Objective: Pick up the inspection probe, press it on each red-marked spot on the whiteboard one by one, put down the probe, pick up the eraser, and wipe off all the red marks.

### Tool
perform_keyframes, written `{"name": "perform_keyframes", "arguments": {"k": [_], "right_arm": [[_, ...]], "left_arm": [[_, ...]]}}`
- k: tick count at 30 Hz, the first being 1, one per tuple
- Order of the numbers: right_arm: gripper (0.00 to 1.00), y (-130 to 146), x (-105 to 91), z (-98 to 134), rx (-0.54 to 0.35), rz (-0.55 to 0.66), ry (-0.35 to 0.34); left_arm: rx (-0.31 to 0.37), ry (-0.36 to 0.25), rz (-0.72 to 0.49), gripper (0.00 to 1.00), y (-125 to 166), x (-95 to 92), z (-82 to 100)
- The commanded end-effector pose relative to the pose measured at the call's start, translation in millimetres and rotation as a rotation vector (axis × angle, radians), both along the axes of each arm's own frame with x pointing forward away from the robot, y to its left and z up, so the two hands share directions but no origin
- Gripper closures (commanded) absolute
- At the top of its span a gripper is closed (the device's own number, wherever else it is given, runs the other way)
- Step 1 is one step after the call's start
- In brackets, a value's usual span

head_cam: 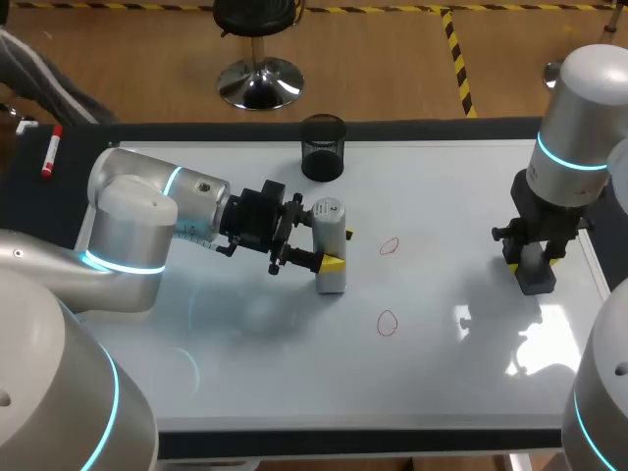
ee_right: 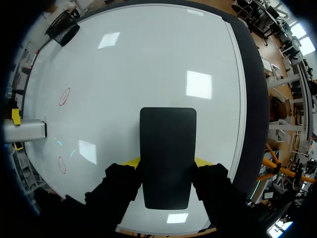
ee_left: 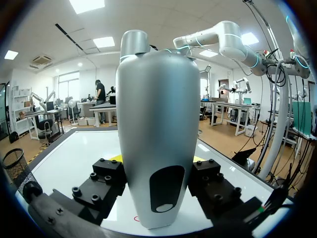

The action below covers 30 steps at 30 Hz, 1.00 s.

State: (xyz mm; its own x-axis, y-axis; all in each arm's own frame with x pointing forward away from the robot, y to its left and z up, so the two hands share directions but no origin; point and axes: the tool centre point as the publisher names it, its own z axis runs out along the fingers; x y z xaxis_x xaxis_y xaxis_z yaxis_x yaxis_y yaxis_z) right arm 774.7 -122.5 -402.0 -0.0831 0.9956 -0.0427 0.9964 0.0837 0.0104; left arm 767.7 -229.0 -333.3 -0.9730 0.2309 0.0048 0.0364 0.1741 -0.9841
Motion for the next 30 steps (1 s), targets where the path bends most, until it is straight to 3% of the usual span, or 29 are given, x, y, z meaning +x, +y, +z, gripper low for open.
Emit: {"name": "perform_keyframes", "arguments": {"k": [1,11,30], "right_arm": [[1.00,-1.0,-0.6,1.7,0.002,0.001,0.000],[1.00,-1.0,-0.6,1.7,0.002,0.001,0.000],[1.00,-1.0,-0.6,1.7,0.002,0.001,0.000]], "left_arm": [[-0.004,0.000,0.001,1.00,0.0,-1.6,-9.4],[-0.009,0.003,0.000,1.00,-3.3,-4.1,-7.0],[0.005,-0.013,-0.015,1.00,-6.4,-3.6,40.4]]}}
